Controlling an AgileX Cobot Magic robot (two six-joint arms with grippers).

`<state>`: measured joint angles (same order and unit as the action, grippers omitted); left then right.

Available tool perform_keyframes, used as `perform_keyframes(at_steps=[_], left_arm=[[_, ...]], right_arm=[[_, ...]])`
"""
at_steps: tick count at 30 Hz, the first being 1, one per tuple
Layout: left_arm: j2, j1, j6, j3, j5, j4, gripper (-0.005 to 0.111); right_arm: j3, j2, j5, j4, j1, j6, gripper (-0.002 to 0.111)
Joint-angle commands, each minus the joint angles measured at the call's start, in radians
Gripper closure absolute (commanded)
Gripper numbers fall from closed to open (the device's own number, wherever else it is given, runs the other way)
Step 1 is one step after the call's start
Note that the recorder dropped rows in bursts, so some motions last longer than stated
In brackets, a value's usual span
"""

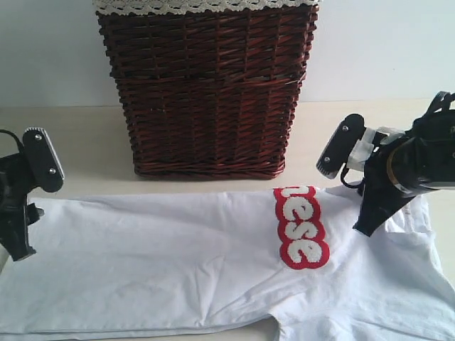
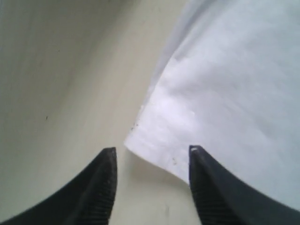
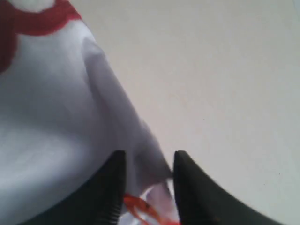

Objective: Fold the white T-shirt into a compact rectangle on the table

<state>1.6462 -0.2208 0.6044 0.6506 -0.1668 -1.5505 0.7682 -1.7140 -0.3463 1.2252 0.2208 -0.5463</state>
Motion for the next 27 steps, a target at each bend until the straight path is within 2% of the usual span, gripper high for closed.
perform_keyframes(at_steps=[1,3,7,9,11,14,15,17,19,21,22,24,27], left_arm=[[0.030,0.002,0.102,0.047,-0.035,0.022,0.050],[0.020,0.002,0.174,0.060,-0.048,0.022,0.050],[-0.047,0.002,0.315,0.063,-0.027,0.049,0.050],[-0.102,0.002,0.355,0.060,0.035,0.131,0.050],[-0.159,0.000,0.362,0.037,0.186,0.196,0.050],[-0.243,-0.026,0.386,-0.020,0.500,0.145,0.053],[-0.257,-0.048,0.386,-0.031,0.590,0.100,0.058],[-0.265,-0.107,0.421,-0.033,0.679,0.030,0.070],[-0.262,-0.179,0.487,-0.033,0.703,-0.035,0.081],[-0.249,-0.268,0.547,-0.033,0.714,-0.116,0.090],[-0.239,-0.313,0.561,-0.033,0.723,-0.150,0.091],[-0.213,-0.408,0.563,-0.033,0.733,-0.194,0.087],[-0.171,-0.541,0.554,-0.031,0.685,-0.194,0.071]], right_arm=[[0.010,-0.017,0.013,0.078,-0.005,-0.031,0.029],[0.015,-0.006,0.021,0.110,-0.005,-0.044,0.006],[0.017,0.056,0.025,0.063,-0.005,-0.146,0.004],[0.017,0.111,0.018,-0.075,-0.005,-0.230,0.004],[0.017,0.166,-0.004,-0.220,-0.005,-0.230,0.004],[0.017,0.240,-0.029,-0.446,-0.005,-0.104,0.009],[0.017,0.263,-0.040,-0.531,-0.005,-0.028,0.014],[0.017,0.298,-0.084,-0.698,-0.005,0.120,0.034],[0.017,0.325,-0.154,-0.845,-0.005,0.247,0.062],[0.017,0.340,-0.241,-0.935,-0.005,0.294,0.097],[0.017,0.342,-0.284,-0.959,-0.005,0.293,0.108],[0.017,0.342,-0.350,-0.993,-0.005,0.309,0.107],[0.014,0.342,-0.408,-1.024,-0.005,0.347,0.108]])
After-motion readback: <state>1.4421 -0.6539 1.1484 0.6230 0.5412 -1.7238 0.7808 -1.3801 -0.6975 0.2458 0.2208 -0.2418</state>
